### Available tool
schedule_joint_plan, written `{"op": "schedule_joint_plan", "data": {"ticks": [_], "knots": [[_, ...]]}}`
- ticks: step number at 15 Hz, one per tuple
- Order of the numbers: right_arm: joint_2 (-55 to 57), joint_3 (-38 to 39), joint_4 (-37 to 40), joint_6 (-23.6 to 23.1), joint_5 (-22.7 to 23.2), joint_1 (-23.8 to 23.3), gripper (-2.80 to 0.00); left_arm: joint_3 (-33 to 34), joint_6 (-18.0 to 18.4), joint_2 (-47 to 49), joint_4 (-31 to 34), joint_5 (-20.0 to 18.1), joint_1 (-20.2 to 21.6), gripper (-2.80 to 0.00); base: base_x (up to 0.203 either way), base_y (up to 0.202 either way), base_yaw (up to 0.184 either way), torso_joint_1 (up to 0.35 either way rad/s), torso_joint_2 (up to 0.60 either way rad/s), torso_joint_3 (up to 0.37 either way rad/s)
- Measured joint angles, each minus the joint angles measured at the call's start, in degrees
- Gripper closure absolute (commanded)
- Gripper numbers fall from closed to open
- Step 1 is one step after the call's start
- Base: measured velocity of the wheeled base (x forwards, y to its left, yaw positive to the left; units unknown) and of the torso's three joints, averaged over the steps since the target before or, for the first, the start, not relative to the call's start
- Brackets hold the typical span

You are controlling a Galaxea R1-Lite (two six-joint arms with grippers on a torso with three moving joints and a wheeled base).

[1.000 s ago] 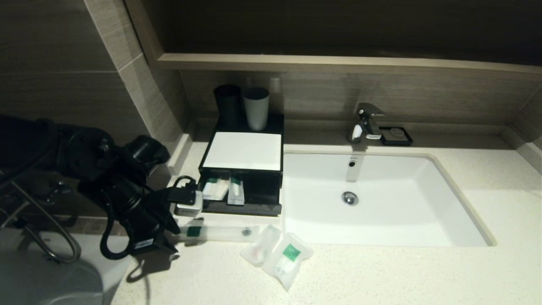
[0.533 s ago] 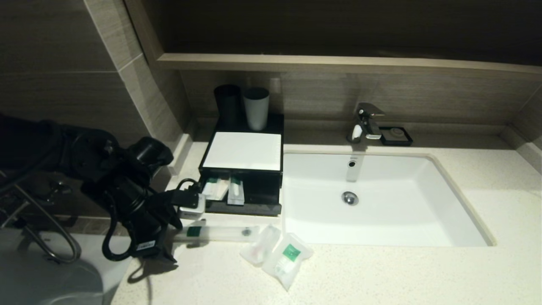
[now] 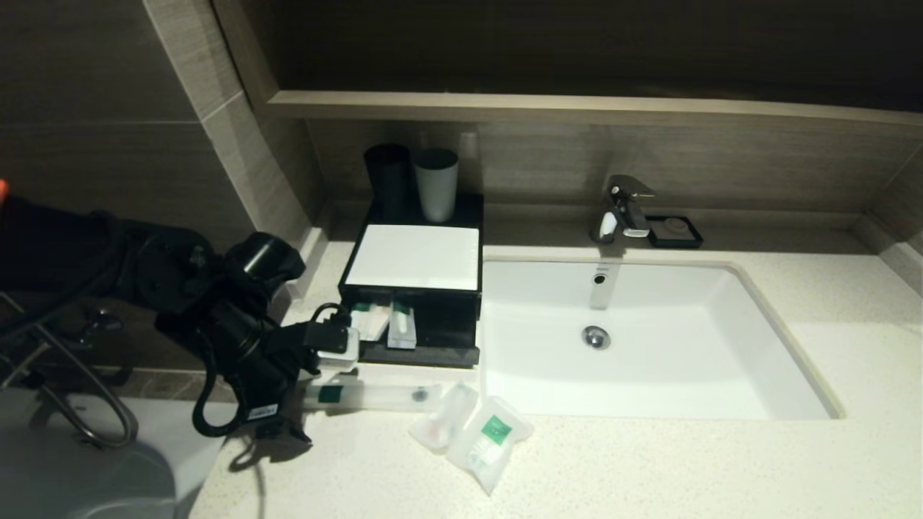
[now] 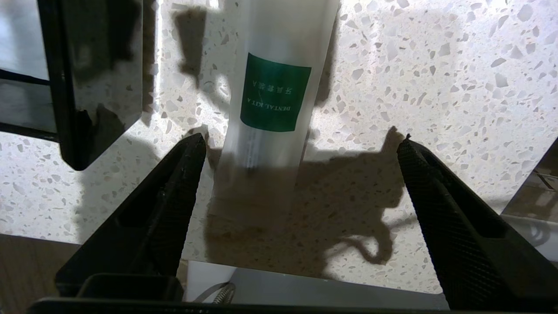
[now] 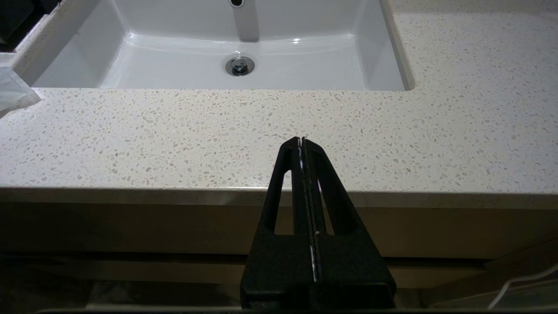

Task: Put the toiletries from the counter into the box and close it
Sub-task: Pick up the bathroom toiletry

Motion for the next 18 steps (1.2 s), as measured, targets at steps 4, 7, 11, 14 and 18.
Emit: {"op": "schedule_joint_plan", "data": {"ticks": [4,7,11,14,18], "knots": [[0.0,0.0,0.0,0.0,0.0,0.0,0.00,0.2,0.0,0.1,-1.0,1.2,-0.1,-2.80,0.000,0.000,0.000,0.000,0.00,0.000],[0.0,0.0,0.0,0.0,0.0,0.0,0.00,0.3,0.0,0.1,-1.1,1.3,-0.1,-2.80,0.000,0.000,0.000,0.000,0.00,0.000],[0.0,0.0,0.0,0.0,0.0,0.0,0.00,0.5,-0.1,0.1,-1.9,2.0,-0.1,-2.80,0.000,0.000,0.000,0.000,0.00,0.000],[0.0,0.0,0.0,0.0,0.0,0.0,0.00,0.6,-0.2,0.1,-1.9,1.9,-0.4,-2.80,0.000,0.000,0.000,0.000,0.00,0.000],[0.0,0.0,0.0,0.0,0.0,0.0,0.00,1.3,-0.3,0.2,-2.9,1.9,-0.8,-2.80,0.000,0.000,0.000,0.000,0.00,0.000]]}}
